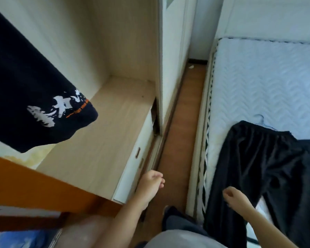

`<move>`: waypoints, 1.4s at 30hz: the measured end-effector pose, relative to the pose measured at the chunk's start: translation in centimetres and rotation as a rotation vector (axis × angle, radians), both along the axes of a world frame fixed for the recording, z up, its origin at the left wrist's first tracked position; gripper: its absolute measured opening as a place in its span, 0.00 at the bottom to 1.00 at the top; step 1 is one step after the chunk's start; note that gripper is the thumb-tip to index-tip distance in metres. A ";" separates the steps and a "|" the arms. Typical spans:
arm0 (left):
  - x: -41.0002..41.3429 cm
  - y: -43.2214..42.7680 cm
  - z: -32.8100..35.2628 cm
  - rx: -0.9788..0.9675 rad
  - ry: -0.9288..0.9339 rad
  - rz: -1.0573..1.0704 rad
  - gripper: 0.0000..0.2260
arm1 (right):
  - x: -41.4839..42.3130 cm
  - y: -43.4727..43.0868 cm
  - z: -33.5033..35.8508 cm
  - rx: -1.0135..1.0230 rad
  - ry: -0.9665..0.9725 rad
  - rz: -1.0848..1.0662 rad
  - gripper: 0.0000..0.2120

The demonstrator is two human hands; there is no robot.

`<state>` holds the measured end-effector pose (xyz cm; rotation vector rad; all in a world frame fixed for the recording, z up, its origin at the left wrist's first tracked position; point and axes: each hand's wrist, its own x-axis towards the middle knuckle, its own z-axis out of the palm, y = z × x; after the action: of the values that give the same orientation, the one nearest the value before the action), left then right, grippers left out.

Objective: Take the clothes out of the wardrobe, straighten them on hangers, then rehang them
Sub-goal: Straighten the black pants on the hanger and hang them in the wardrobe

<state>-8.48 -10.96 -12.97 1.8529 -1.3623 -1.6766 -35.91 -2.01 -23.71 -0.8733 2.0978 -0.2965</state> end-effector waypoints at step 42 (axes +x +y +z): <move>-33.6 26.3 -11.6 -0.232 -0.517 -0.982 0.11 | -24.6 45.5 -0.6 0.133 -0.159 -0.819 0.03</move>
<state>-42.08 15.29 -24.53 1.6169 -2.8717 -1.2595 -60.52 43.47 -24.26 0.1273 2.1961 -0.6132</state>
